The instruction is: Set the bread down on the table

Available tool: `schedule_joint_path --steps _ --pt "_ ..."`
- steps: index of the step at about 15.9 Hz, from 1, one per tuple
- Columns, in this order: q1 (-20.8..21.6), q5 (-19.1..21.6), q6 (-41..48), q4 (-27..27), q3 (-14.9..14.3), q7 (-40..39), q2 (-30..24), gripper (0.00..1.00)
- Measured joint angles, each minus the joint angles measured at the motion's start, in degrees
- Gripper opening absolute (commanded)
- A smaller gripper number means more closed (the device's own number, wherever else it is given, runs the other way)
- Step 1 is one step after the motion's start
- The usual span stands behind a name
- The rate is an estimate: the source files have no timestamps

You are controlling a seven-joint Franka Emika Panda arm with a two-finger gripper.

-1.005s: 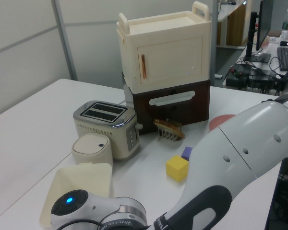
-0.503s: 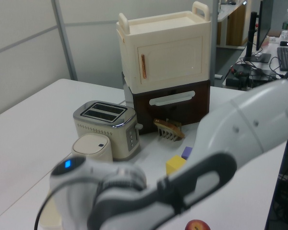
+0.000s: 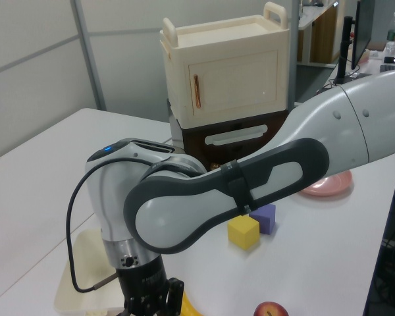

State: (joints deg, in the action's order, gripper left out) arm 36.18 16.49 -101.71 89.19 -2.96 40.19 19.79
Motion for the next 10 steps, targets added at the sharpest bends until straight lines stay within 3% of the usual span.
schedule_joint_path --steps 6,10 --pt "3.4 1.4 -1.1 0.6 0.5 1.0 0.9 1.0" --pt "5.2 1.4 -7.6 1.4 0.5 3.0 3.8 1.0"
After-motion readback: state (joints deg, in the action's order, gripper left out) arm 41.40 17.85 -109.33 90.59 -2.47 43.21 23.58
